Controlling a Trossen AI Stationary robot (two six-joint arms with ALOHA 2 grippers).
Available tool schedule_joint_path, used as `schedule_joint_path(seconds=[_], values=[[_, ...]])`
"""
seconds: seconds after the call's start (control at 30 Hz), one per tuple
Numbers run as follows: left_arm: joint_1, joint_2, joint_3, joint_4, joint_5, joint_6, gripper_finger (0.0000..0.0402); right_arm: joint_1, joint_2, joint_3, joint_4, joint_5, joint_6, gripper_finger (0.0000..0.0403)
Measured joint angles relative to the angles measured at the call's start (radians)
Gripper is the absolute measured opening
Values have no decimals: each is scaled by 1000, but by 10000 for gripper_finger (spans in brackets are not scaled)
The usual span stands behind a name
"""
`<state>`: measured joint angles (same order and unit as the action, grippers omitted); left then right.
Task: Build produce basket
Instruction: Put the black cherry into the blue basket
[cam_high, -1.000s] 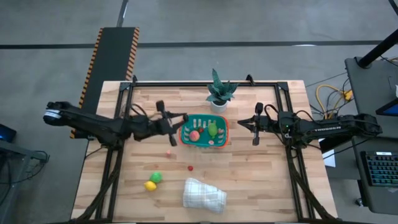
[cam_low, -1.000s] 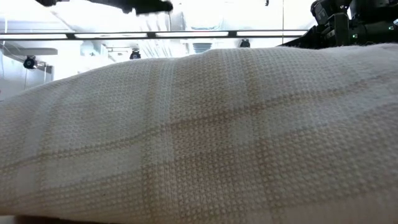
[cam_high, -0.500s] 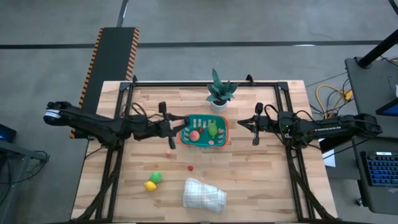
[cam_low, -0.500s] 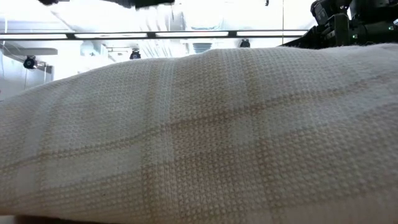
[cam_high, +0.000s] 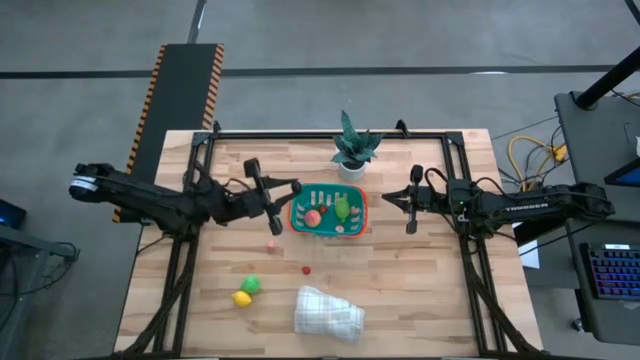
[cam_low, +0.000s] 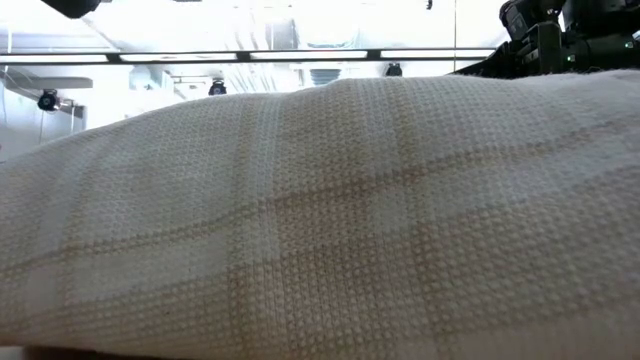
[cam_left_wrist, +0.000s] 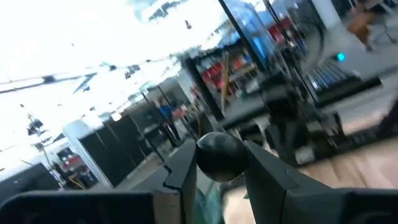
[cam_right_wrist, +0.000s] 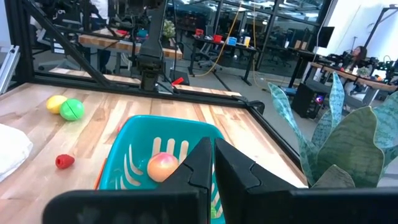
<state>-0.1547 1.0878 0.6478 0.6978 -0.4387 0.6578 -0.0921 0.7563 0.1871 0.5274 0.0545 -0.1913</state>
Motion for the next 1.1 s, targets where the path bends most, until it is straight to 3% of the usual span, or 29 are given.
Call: schedule_joint_path(seconds=[0.57,0.63,0.73,0.87,0.93,1.03,1.1], values=[[-3,32,-69,52,32,-144,86,0,0,0,-1,0,0,9],[-6,29,-69,117,115,-93,86,0,0,0,-1,0,0,9],[6,-32,-68,177,391,-67,86,0,0,0,0,0,0,9],[55,-112,-72,22,665,-246,86,0,0,0,0,0,-1,9],[51,-102,-101,8,709,-289,86,0,0,0,0,0,-1,9],[26,-80,-141,161,629,-267,86,0,0,0,-1,0,0,9],[22,-89,-143,291,416,-205,86,0,0,0,-1,0,1,9]])
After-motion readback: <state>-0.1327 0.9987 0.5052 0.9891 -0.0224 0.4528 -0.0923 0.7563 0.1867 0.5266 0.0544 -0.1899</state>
